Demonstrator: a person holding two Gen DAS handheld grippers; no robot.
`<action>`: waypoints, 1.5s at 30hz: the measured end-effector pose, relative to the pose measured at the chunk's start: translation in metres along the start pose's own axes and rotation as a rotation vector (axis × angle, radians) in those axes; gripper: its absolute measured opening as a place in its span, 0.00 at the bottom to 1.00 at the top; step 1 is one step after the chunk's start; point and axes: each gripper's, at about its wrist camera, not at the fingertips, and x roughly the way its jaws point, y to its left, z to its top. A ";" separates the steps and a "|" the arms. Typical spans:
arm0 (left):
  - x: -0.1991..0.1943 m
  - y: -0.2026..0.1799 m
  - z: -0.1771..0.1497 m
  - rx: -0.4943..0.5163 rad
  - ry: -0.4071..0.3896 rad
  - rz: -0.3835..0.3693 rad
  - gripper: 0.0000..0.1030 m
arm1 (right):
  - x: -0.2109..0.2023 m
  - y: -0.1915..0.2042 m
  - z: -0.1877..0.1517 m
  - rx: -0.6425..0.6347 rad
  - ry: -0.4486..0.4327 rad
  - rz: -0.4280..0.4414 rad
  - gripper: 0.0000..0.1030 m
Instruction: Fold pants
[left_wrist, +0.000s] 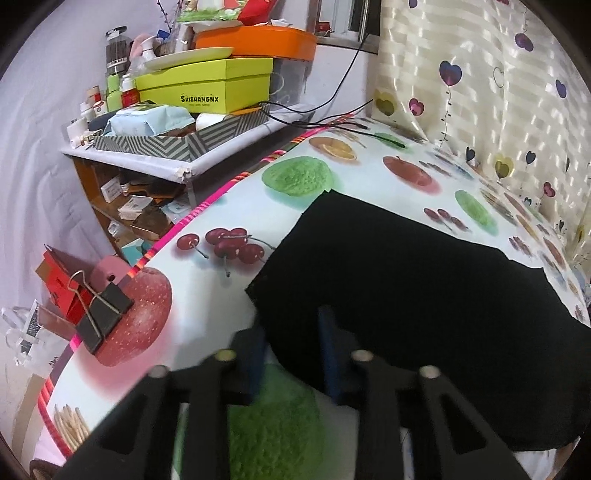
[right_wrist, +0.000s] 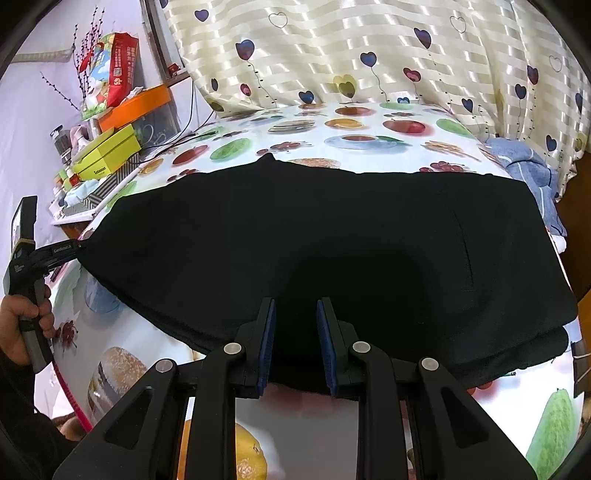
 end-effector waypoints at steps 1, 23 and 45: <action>0.001 0.001 0.000 -0.004 0.002 -0.020 0.12 | 0.000 0.000 0.000 -0.001 0.000 0.000 0.23; -0.052 -0.063 0.040 0.051 -0.122 -0.514 0.07 | -0.003 -0.003 0.001 0.036 -0.004 -0.016 0.23; -0.036 -0.242 -0.063 0.477 0.278 -0.879 0.08 | -0.012 -0.030 -0.003 0.164 -0.015 -0.018 0.23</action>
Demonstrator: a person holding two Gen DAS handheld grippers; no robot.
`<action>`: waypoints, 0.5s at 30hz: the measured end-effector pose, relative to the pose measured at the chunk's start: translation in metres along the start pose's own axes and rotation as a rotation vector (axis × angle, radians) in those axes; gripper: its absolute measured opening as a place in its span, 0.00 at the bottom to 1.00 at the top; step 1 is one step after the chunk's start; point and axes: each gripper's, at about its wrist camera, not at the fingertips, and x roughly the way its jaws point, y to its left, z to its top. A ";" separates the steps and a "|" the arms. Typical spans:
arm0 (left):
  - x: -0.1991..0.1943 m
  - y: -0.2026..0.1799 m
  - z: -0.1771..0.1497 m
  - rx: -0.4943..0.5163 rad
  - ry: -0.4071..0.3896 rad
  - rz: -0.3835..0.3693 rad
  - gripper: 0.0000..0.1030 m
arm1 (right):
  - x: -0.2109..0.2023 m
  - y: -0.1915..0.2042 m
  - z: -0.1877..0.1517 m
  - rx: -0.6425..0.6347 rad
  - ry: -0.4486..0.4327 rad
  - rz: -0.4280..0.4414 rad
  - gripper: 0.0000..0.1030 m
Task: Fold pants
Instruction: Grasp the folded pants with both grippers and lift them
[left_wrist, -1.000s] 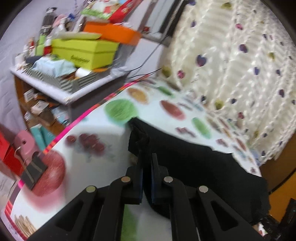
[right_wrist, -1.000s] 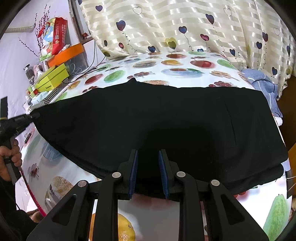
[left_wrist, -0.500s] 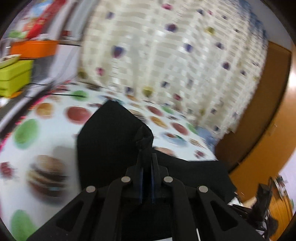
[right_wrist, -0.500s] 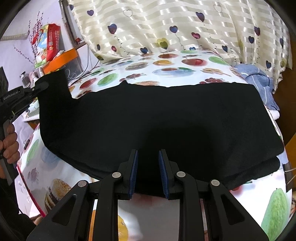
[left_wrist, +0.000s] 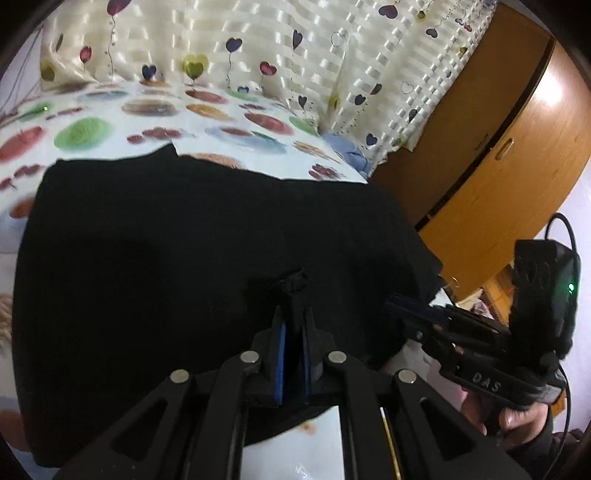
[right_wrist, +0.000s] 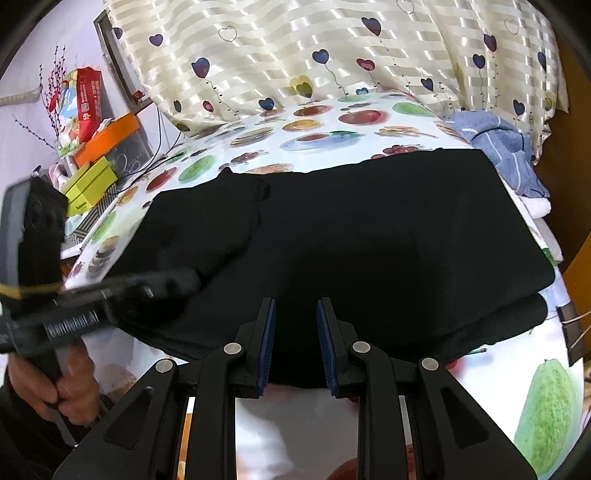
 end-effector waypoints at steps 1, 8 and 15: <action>-0.004 0.001 0.000 -0.010 0.003 -0.027 0.09 | 0.001 0.000 0.001 0.006 0.001 0.008 0.23; -0.065 0.012 -0.001 -0.023 -0.170 -0.052 0.31 | 0.005 0.003 0.008 0.050 0.001 0.080 0.23; -0.095 0.093 0.000 -0.264 -0.231 0.359 0.38 | 0.011 0.012 0.011 0.045 -0.005 0.136 0.23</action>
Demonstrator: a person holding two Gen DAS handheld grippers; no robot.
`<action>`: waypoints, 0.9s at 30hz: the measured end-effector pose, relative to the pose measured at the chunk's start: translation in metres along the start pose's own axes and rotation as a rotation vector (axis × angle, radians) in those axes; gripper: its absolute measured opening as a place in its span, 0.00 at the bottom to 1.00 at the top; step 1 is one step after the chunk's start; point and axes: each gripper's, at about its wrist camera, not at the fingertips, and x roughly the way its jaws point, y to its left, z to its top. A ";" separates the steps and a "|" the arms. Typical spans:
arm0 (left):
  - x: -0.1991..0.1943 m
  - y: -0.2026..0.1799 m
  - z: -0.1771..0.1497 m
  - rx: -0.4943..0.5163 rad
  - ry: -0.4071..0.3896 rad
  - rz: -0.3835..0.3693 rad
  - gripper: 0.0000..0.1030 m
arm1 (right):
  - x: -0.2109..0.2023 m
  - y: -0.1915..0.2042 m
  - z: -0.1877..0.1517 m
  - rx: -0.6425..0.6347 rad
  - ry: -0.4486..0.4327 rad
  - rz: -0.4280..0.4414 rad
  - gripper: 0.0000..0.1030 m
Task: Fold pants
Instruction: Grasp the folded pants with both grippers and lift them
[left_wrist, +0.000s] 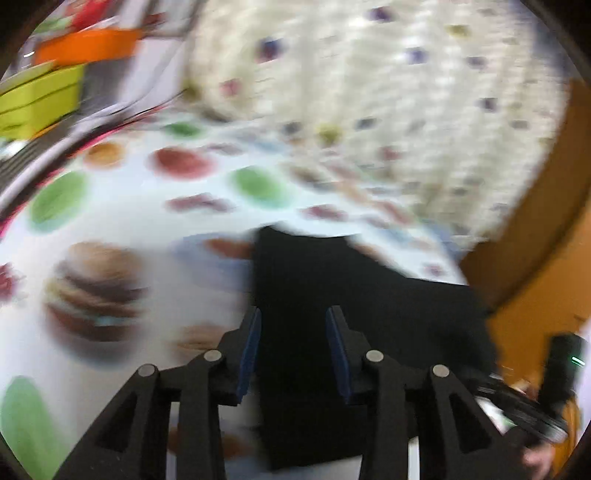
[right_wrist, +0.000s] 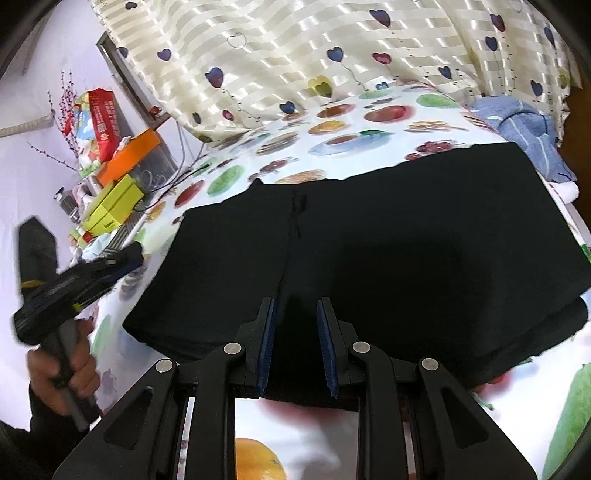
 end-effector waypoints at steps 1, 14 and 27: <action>0.006 0.007 0.001 -0.021 0.027 0.027 0.38 | 0.001 0.001 0.000 -0.002 0.002 0.003 0.23; 0.030 -0.021 -0.006 0.096 0.078 0.083 0.16 | -0.007 -0.009 -0.001 0.021 -0.020 -0.008 0.23; -0.001 0.032 -0.007 0.016 0.012 0.141 0.08 | -0.057 -0.067 -0.013 0.230 -0.105 -0.064 0.25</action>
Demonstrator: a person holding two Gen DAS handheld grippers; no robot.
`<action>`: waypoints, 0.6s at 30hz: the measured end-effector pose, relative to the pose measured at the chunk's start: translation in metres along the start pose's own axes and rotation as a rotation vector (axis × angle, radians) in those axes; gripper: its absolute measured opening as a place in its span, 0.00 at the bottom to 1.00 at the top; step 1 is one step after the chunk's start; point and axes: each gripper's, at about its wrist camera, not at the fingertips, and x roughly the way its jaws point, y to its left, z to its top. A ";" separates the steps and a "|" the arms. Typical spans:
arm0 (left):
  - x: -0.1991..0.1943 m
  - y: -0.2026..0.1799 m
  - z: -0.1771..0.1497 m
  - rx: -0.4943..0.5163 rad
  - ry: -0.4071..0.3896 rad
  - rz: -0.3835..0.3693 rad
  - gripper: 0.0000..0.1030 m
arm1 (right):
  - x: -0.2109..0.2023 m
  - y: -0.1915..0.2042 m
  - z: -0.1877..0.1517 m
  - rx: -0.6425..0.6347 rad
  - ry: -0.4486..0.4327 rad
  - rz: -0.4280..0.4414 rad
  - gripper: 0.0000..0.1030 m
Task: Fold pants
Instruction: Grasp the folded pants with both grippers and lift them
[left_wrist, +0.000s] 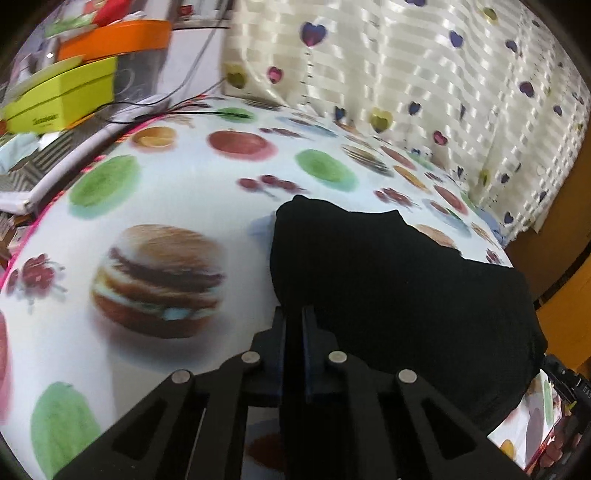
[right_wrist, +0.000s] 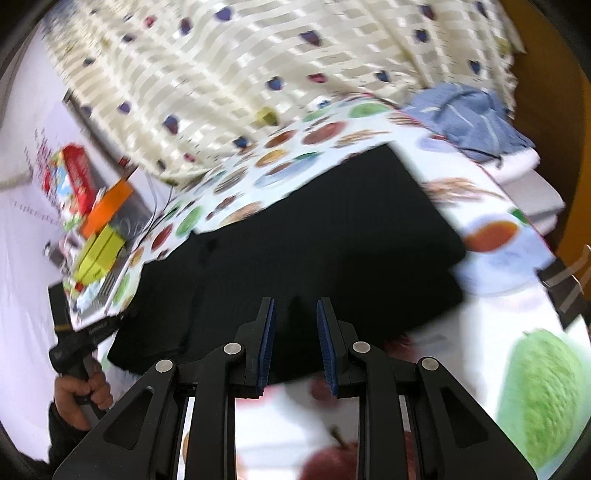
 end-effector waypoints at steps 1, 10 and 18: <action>-0.002 0.006 0.000 -0.009 -0.002 0.009 0.08 | -0.004 -0.005 -0.001 0.022 -0.002 0.000 0.31; -0.013 0.032 0.002 -0.046 0.003 0.024 0.15 | 0.004 -0.027 -0.008 0.170 0.061 0.024 0.39; -0.037 0.017 0.003 -0.041 -0.065 0.042 0.15 | 0.024 -0.036 0.005 0.348 0.047 0.080 0.39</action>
